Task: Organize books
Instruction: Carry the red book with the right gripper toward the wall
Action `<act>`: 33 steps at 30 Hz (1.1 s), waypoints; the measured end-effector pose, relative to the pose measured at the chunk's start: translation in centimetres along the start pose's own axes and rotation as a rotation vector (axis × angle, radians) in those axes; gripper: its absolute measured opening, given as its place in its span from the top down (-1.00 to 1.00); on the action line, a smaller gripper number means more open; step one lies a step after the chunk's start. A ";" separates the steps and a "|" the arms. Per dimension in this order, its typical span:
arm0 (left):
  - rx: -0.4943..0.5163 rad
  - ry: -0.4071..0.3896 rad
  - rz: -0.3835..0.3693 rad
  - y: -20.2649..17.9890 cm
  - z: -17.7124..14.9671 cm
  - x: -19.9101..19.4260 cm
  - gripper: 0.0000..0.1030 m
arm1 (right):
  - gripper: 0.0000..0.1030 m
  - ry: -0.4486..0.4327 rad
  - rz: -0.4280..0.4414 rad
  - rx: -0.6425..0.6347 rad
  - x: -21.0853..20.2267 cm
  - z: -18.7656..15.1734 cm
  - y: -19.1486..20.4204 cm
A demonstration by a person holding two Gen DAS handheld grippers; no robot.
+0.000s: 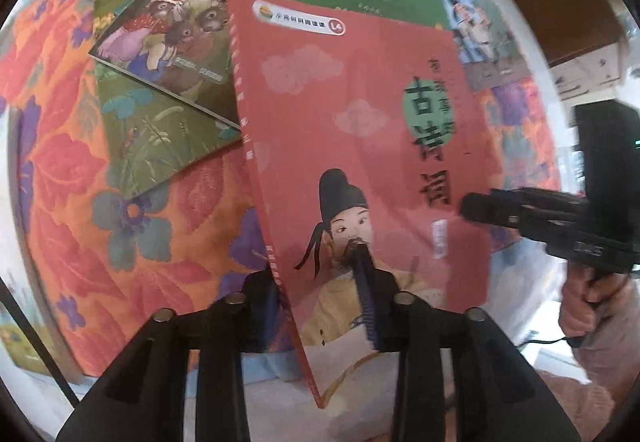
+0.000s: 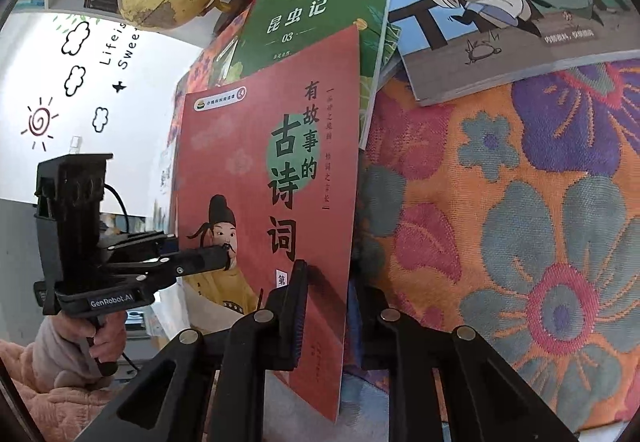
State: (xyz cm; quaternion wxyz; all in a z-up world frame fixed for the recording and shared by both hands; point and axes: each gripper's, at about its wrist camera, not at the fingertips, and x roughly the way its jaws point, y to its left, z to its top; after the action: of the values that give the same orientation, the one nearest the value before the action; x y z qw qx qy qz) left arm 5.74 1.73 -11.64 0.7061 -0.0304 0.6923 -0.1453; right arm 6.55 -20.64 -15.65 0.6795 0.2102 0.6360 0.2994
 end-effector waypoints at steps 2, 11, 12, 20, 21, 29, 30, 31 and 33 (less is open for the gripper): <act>-0.018 0.004 -0.016 -0.2 0.2 0.5 0.27 | 0.65 0.005 -0.007 -0.003 0.1 0.1 0.1; 0.021 -0.036 0.062 -1.0 -0.4 0.6 0.13 | 0.65 0.012 -0.081 -0.010 0.5 0.4 1.2; 0.022 -0.039 0.064 -1.1 -0.5 0.6 0.13 | 0.60 0.009 -0.088 -0.007 0.6 0.3 1.4; 0.040 -0.055 0.108 -2.2 -3.0 -1.8 0.40 | 0.60 -0.058 -0.115 -0.106 -1.3 -1.8 6.2; 0.037 -0.072 0.095 -2.2 -3.5 -2.4 0.40 | 0.60 -0.066 -0.123 -0.109 -1.5 -2.1 6.5; 0.064 -0.137 0.101 -2.2 -6.4 -5.6 0.40 | 0.60 -0.086 -0.135 -0.134 -2.4 -3.8 7.9; 0.069 -0.135 0.107 -2.3 -6.6 -5.6 0.40 | 0.60 -0.086 -0.139 -0.140 -2.3 -3.9 8.2; 0.071 -0.133 0.108 -2.1 -6.5 -5.7 0.40 | 0.60 -0.087 -0.146 -0.147 -2.3 -4.1 8.6; 0.074 -0.139 0.110 -1.8 -6.8 -6.0 0.40 | 0.60 -0.090 -0.156 -0.163 -2.3 -4.2 9.2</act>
State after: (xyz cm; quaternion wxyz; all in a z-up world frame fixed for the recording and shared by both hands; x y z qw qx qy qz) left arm -1.29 2.60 -5.71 0.7599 0.0239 0.6366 -0.1296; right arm 1.07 -15.84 -8.21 0.7435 0.1173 0.5926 0.2867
